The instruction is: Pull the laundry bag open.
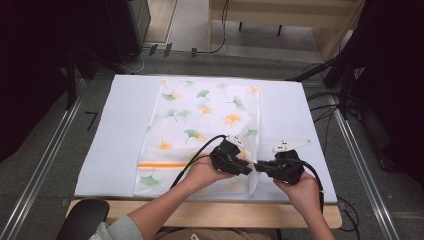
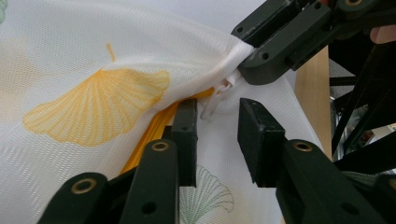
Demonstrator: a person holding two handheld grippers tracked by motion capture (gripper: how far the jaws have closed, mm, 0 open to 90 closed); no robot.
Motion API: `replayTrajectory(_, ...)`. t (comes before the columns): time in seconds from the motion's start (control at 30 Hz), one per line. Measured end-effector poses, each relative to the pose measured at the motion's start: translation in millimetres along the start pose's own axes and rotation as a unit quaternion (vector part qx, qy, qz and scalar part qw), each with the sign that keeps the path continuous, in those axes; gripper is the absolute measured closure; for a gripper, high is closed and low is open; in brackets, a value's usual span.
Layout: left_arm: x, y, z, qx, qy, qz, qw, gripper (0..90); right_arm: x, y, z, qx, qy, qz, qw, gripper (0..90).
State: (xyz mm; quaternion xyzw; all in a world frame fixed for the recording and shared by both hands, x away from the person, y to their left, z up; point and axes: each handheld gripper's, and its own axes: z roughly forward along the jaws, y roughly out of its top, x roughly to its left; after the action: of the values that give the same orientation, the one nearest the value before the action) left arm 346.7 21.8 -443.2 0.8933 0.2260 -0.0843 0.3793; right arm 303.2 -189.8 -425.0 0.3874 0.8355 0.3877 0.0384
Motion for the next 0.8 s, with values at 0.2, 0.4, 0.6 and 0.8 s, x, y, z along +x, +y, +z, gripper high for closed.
replayTrajectory(0.2,-0.2,0.8,0.0,0.002,-0.004,-0.006,1.0,79.3,2.0,1.0,0.8,-0.002,0.0,-0.004,1.0,85.9)
replayTrajectory(0.4,-0.5,2.6,2.0,0.004,-0.002,-0.013,0.9999,83.8,4.2,1.7,2.3,0.002,-0.001,-0.008,1.0,86.0)
replayTrajectory(0.6,-2.5,4.1,2.9,0.007,0.002,-0.007,0.9999,89.5,4.7,1.8,2.0,0.003,0.002,-0.01,0.9999,86.0)
replayTrajectory(0.8,-2.7,3.6,0.9,0.004,0.004,0.0,1.0,89.8,4.2,1.7,1.4,0.001,0.002,-0.009,1.0,86.1)
